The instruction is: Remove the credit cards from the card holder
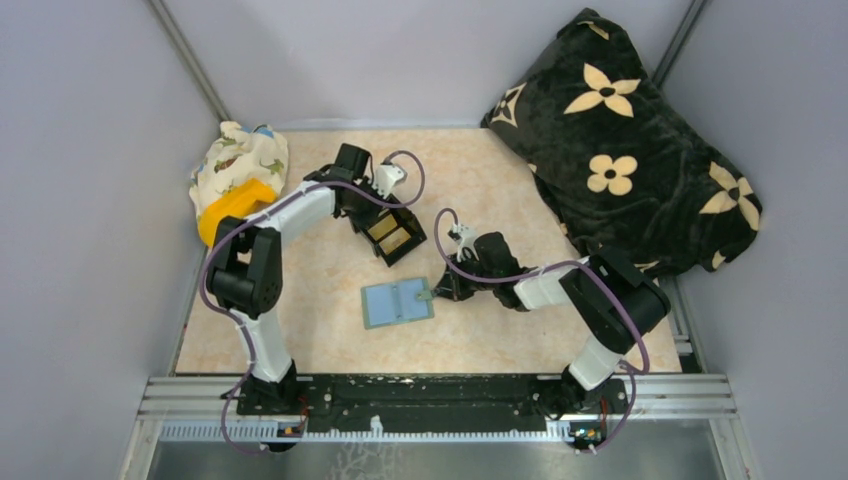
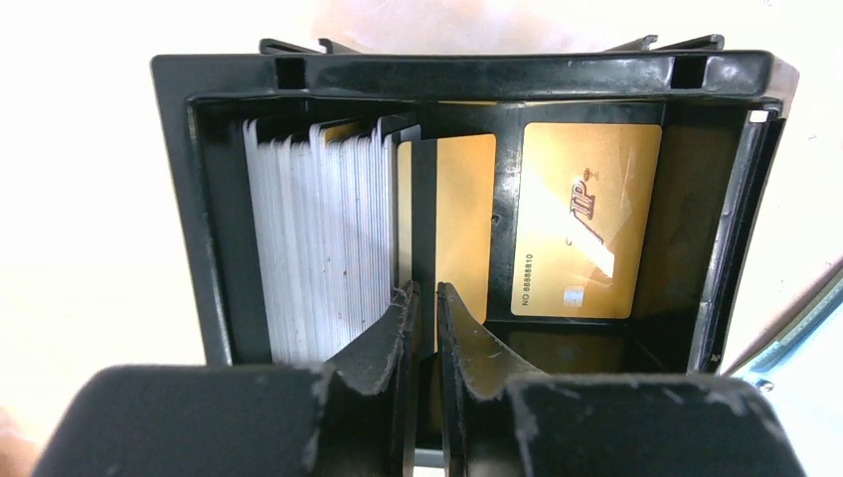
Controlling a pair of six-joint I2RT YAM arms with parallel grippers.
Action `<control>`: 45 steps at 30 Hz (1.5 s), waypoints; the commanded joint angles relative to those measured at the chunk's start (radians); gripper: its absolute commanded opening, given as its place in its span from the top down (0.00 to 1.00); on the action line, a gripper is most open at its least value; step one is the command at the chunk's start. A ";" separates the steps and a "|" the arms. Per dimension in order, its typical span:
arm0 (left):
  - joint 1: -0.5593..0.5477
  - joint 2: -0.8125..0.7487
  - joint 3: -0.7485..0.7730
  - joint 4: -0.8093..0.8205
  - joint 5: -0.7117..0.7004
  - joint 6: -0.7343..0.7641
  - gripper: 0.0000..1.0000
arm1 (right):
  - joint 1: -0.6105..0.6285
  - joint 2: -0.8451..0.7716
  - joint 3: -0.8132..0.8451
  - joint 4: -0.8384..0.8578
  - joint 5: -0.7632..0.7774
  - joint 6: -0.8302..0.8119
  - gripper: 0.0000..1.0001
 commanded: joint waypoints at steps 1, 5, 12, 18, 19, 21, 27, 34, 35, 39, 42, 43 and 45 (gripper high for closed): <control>-0.009 -0.076 0.009 -0.001 -0.006 -0.005 0.83 | -0.009 0.047 0.004 0.065 -0.026 0.008 1.00; -0.018 -0.117 0.008 0.004 0.000 -0.014 0.83 | -0.009 0.049 0.004 0.068 -0.029 0.010 1.00; -0.045 -0.237 -0.007 0.072 0.052 -0.085 0.83 | -0.009 0.033 0.004 0.059 -0.021 0.003 1.00; -0.048 -0.424 -0.142 0.297 0.021 -0.321 0.83 | -0.009 -0.048 0.002 0.021 0.013 -0.021 1.00; -0.048 -0.466 -0.182 0.351 0.013 -0.372 0.82 | -0.009 -0.064 0.001 0.012 0.023 -0.025 1.00; -0.048 -0.552 -0.276 0.464 0.016 -0.488 0.60 | -0.009 -0.112 -0.006 -0.006 0.055 -0.033 0.97; -0.046 -0.732 -0.530 0.690 0.086 -0.762 0.11 | -0.009 -0.235 -0.018 -0.063 0.163 -0.052 0.67; -0.050 -0.899 -0.776 0.937 0.077 -0.971 0.00 | -0.009 -0.295 0.011 -0.150 0.243 -0.073 0.56; -0.047 -0.919 -0.818 0.940 0.035 -0.992 0.00 | -0.009 -0.301 0.018 -0.165 0.251 -0.076 0.55; -0.047 -0.976 -0.894 0.859 -0.108 -1.084 0.05 | -0.009 -0.325 0.030 -0.193 0.266 -0.082 0.55; -0.047 -1.004 -0.907 0.767 -0.161 -1.124 0.03 | -0.009 -0.326 0.033 -0.200 0.265 -0.081 0.55; -0.047 -1.018 -0.911 0.746 -0.173 -1.125 0.02 | -0.007 -0.323 0.034 -0.198 0.264 -0.080 0.55; -0.048 -1.044 -0.929 0.726 -0.188 -1.133 0.00 | -0.003 -0.311 0.032 -0.193 0.263 -0.074 0.55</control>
